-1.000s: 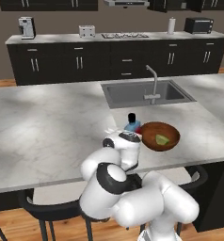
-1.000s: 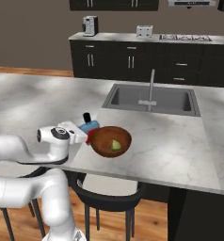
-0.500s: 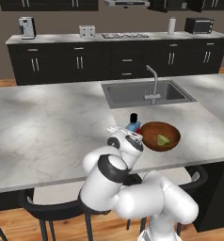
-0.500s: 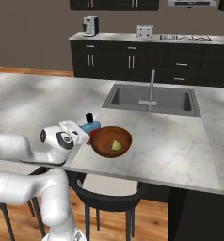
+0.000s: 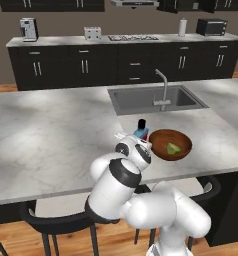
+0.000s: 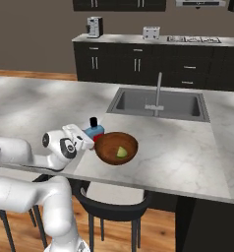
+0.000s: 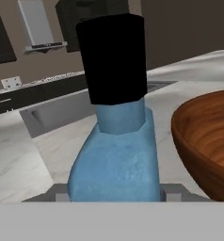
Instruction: There is a bowl on the dining counter. Grab a lemon wedge from the fridge and place it in the bowl. Then get the liquor bottle and glass cup from the cabinet and place them next to the bowl.
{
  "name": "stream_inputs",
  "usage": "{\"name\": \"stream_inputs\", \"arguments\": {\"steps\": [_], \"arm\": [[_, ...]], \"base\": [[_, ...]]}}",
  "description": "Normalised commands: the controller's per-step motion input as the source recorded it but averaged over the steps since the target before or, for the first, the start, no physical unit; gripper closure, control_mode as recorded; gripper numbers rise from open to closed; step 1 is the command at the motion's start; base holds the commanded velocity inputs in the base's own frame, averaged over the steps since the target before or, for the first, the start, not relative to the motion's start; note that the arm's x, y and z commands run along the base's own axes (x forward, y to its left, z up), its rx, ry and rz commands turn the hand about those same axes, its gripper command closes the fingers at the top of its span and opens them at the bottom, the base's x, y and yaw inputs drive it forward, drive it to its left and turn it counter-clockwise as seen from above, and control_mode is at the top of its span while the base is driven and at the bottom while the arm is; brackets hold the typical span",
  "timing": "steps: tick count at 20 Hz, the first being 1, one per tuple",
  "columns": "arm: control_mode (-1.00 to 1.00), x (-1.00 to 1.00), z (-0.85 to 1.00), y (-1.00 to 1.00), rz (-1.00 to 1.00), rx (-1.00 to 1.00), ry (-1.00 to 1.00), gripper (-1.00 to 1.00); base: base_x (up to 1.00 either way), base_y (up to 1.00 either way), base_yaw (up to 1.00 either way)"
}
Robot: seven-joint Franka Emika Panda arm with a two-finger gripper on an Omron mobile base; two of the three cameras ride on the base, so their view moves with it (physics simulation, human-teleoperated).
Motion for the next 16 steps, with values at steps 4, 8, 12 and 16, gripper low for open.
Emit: {"name": "stream_inputs", "arguments": {"steps": [4, 8, 12, 16], "arm": [[-1.0, 0.0, 0.0, 0.0, 0.0, 0.0, -0.01, -1.0], [-1.0, -0.07, 0.13, 0.0, 0.0, 0.0, -0.05, -1.0], [-1.0, -0.12, 0.45, 0.0, 0.0, 0.0, -0.1, -1.0], [-1.0, -0.14, 0.68, 0.0, 0.0, 0.0, -0.13, -1.0]], "base": [[0.0, 0.0, 0.0], [0.0, 0.0, 0.0], [0.0, 0.0, 0.0], [0.0, 0.0, 0.0]]}}
